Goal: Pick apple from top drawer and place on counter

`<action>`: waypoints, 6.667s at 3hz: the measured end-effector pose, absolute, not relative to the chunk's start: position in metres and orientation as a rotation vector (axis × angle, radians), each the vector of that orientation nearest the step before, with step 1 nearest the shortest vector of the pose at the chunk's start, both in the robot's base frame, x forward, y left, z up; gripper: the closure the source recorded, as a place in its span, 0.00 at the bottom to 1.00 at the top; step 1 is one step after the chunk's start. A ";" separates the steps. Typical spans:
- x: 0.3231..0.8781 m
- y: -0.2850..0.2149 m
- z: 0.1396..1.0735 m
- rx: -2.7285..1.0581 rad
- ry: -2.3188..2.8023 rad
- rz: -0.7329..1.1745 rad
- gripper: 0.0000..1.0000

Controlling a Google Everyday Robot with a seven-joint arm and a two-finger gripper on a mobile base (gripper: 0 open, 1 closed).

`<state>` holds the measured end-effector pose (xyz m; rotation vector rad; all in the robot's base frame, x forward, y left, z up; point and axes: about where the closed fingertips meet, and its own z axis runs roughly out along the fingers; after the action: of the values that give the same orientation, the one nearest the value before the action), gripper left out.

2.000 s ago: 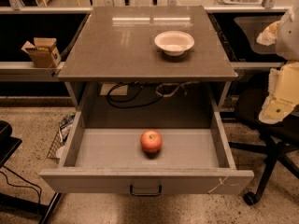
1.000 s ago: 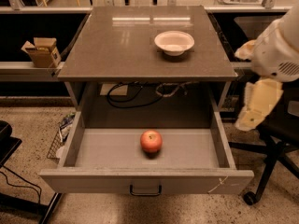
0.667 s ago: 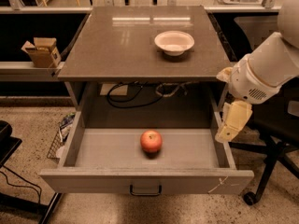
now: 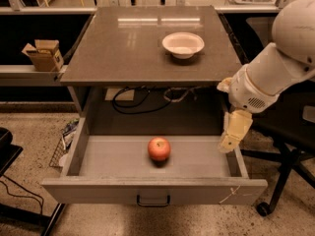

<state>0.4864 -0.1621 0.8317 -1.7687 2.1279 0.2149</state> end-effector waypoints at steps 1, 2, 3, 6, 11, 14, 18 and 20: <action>0.504 -0.152 0.795 -1.771 2.110 0.301 0.00; 0.526 -0.144 0.755 -1.768 2.081 0.370 0.00; 0.545 -0.120 0.705 -1.729 2.047 0.457 0.00; 0.550 -0.046 0.632 -1.623 1.929 0.679 0.00; 0.551 -0.014 0.652 -1.557 1.821 0.780 1.00; 0.617 0.039 0.914 -1.840 1.857 0.502 1.00; 0.753 0.075 0.926 -1.368 1.979 0.524 1.00; 0.740 0.139 0.838 -1.320 1.980 0.664 1.00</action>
Offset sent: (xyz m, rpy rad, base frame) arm 0.0672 0.0261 -0.1247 0.1570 0.0658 0.0573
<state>0.7404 0.1389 0.8383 -1.3201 1.9796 0.6644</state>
